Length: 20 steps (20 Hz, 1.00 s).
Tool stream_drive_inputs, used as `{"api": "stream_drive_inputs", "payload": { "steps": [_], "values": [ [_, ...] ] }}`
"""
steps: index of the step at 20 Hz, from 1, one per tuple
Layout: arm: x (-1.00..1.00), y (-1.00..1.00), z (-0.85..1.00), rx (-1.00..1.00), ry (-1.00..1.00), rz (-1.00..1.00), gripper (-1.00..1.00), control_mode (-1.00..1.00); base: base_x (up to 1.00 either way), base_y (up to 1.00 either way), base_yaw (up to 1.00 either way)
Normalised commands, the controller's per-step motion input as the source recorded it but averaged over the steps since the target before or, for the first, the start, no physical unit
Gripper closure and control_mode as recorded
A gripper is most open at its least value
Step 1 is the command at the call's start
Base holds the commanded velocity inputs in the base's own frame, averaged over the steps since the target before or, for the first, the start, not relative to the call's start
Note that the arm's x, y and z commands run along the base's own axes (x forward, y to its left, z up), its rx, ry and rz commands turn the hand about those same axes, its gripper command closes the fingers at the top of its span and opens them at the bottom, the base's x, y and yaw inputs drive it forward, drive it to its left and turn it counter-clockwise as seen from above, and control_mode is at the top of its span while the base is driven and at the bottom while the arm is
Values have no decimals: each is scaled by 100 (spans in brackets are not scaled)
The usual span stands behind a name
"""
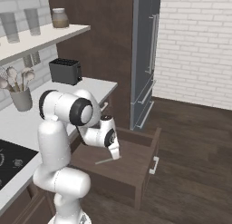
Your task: Take a straw from the drawer in front and place it inside the glass cup on the dining counter.
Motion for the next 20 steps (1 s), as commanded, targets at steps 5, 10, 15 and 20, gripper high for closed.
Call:
{"api": "stream_drive_inputs", "payload": {
  "steps": [5,10,15,20],
  "values": [
    [11,-9,-30,0,-3,0,-100,-100,0,0,0],
    [32,-13,-22,0,0,0,-100,-100,0,0,0],
    [58,-12,-13,0,0,0,-100,-100,0,0,0],
    [31,-17,-26,0,2,0,-100,-100,0,0,0]
  ]
}}
